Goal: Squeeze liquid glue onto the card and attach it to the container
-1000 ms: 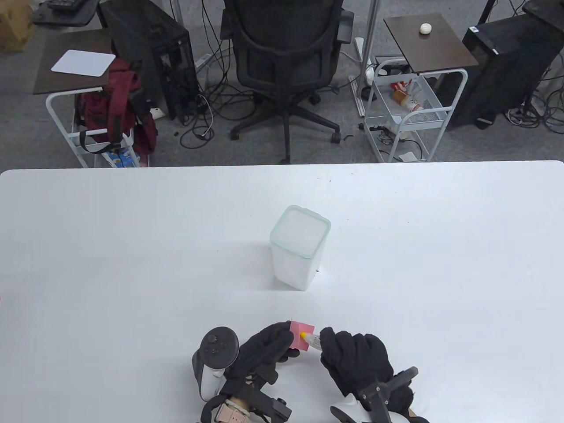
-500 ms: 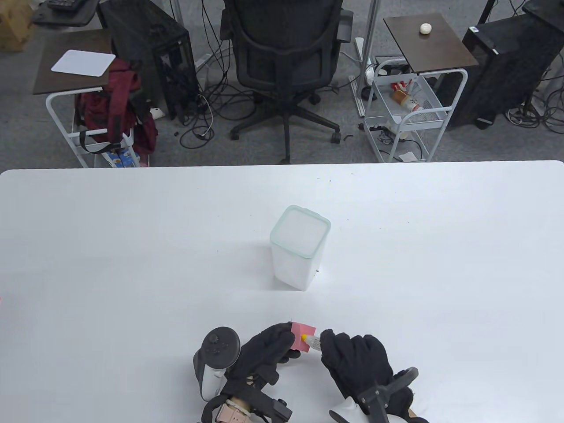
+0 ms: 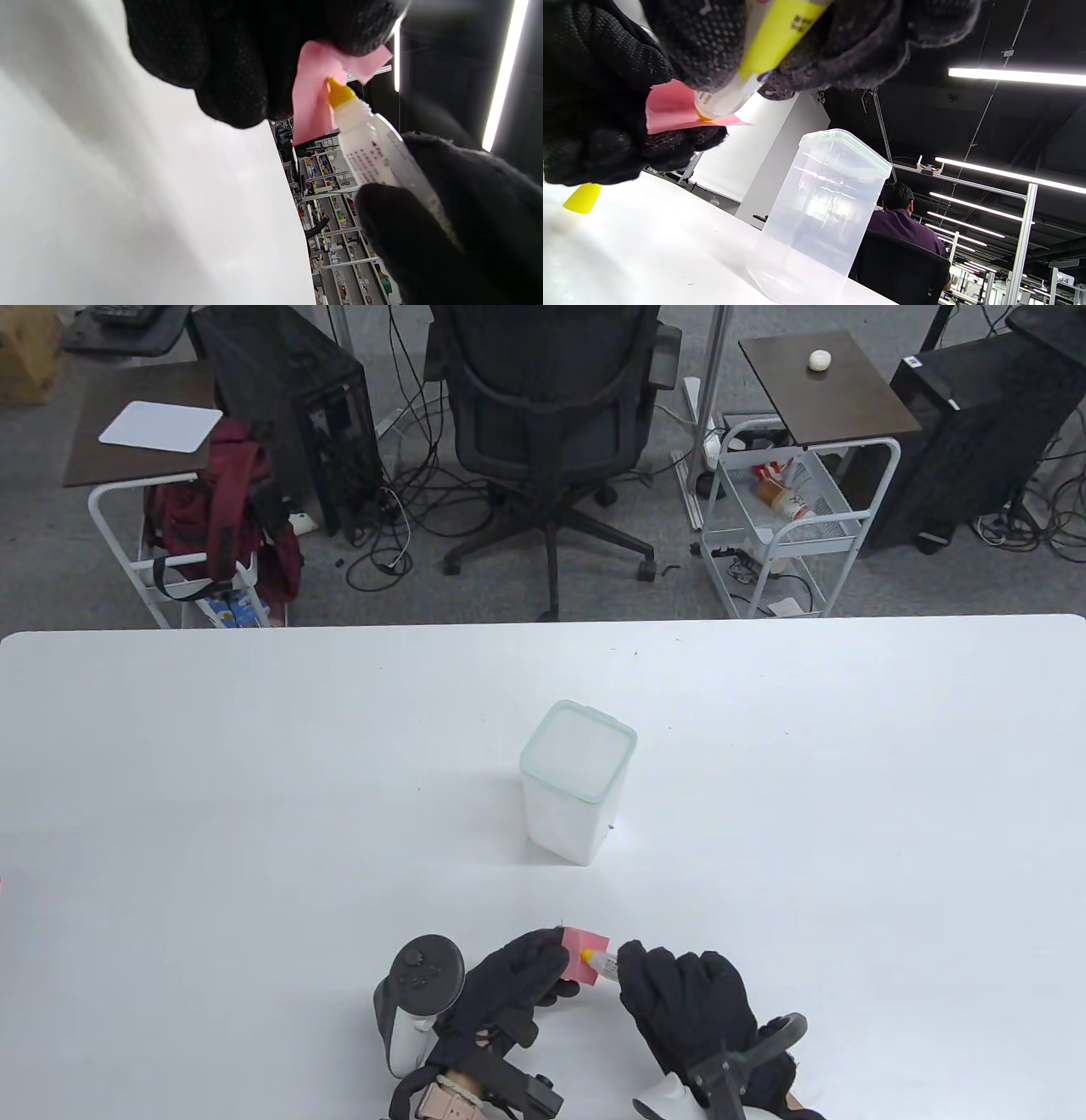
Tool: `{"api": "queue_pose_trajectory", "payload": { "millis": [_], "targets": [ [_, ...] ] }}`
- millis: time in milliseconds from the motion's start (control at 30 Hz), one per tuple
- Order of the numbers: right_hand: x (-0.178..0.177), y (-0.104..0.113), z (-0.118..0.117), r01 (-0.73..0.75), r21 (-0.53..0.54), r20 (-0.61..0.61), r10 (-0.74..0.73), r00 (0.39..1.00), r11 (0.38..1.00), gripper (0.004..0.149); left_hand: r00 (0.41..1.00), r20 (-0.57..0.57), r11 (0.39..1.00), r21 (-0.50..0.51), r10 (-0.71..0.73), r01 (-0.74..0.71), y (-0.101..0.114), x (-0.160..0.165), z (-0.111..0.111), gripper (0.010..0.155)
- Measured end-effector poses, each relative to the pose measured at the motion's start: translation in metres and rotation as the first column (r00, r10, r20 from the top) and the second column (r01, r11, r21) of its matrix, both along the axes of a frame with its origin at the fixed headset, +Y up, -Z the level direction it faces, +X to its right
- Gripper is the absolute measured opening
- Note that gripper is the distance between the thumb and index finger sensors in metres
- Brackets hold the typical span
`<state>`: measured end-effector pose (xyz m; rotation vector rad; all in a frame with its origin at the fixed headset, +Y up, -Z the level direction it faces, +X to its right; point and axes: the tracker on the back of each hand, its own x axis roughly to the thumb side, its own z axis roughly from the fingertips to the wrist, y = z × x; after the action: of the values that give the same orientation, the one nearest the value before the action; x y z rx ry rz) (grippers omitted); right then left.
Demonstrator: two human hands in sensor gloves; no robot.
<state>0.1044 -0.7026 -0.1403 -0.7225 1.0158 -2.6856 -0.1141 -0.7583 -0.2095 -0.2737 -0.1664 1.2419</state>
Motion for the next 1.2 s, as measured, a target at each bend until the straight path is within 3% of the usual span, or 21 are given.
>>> {"api": "queue_pose_trajectory", "payload": {
  "millis": [1200],
  "targets": [
    [-0.0004,-0.0037,0.0006,-0.026,0.003,-0.003,0.026,1.0,1.0,0.047,1.0,0.004,1.0,-0.013,-0.003,0.003,-0.0027,0.001,-0.0008,0.045]
  ]
}}
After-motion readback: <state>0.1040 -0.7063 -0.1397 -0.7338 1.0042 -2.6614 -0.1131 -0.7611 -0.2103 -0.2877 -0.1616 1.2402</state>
